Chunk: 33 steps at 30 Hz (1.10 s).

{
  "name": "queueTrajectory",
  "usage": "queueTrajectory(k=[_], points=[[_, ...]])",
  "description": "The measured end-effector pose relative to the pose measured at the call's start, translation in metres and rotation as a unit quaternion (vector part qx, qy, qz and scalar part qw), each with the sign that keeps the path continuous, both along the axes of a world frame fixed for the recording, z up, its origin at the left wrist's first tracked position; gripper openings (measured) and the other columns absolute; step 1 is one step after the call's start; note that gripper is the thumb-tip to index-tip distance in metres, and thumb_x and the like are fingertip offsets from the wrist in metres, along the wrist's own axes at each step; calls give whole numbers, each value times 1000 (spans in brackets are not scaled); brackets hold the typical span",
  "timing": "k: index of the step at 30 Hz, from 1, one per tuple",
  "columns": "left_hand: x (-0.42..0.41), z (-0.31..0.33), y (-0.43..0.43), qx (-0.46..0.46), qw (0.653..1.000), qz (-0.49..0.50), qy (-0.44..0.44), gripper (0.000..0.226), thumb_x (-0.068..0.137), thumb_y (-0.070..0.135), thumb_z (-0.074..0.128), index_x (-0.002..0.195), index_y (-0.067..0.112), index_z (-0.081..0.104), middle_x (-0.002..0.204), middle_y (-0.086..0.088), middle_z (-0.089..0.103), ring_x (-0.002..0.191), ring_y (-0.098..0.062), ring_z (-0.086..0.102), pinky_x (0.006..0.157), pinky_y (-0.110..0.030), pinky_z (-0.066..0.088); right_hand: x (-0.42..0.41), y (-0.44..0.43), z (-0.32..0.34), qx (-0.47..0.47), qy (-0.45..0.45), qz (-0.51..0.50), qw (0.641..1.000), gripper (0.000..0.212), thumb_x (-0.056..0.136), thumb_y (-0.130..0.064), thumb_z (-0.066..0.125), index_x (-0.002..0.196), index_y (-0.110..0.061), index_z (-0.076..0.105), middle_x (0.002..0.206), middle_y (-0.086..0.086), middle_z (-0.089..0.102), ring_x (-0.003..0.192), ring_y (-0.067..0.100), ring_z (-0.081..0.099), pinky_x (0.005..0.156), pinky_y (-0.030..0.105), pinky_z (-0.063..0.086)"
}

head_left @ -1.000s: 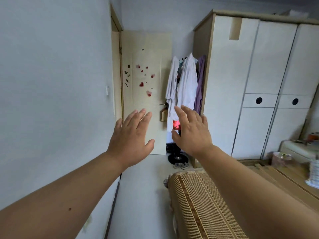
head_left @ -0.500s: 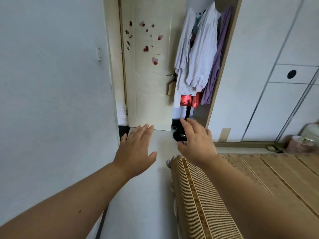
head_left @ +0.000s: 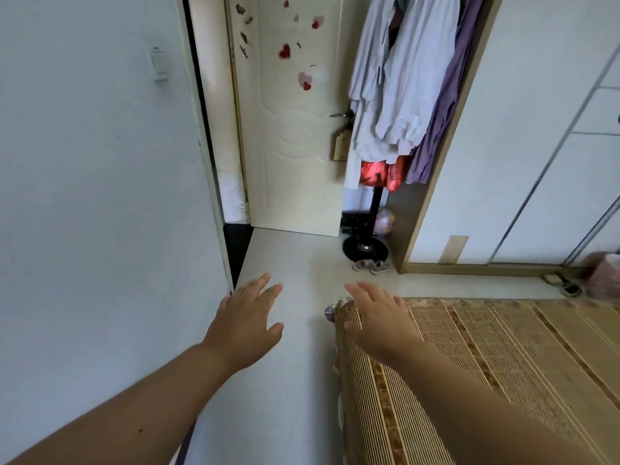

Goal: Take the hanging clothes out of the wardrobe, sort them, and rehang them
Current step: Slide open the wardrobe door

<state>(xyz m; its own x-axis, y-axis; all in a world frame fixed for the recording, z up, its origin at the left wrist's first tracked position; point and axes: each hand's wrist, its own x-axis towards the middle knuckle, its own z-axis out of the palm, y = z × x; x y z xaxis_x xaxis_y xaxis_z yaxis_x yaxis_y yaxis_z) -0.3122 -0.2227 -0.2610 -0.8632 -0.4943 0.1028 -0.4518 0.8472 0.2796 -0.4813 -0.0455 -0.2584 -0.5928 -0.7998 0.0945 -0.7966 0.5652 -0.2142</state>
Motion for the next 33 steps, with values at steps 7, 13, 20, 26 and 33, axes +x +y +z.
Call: queueTrajectory(k=[7,13,20,26,33], points=[[-70,-26,-87,24,1000,-10,-17,61,88,44,52,144,35,31,158,5,16,142,-16,23,113,-42,25,-75,-71,-26,27,-19,-20,999,66,86,-41,52,145,-35,23,153,-4,25,139,20,28,114,46,18],[-149,-33,-192,47,997,-47,-40,60,89,44,51,144,37,31,158,7,13,142,-14,20,114,-37,22,-148,-158,-32,40,-48,-71,996,67,86,-43,55,145,-36,23,154,-4,23,139,21,30,114,50,16],[-238,-32,-278,55,995,-74,-48,64,91,43,48,149,31,23,158,7,12,144,-11,15,117,-33,18,-208,-238,-35,45,-67,-95,992,65,88,-43,54,145,-36,23,155,-5,21,139,20,30,115,50,15],[-333,-34,-324,51,992,-103,-47,68,91,45,46,150,28,17,159,6,11,144,-11,13,117,-35,18,-289,-285,-40,38,-64,-121,990,65,87,-44,53,144,-37,22,155,-4,22,139,21,29,115,51,15],[-472,-27,-380,29,988,-138,-63,68,91,45,46,150,29,18,159,7,11,144,-11,13,116,-37,18,-416,-336,-46,44,-68,-159,984,66,85,-45,56,144,-36,26,154,-4,25,135,22,37,111,48,25]])
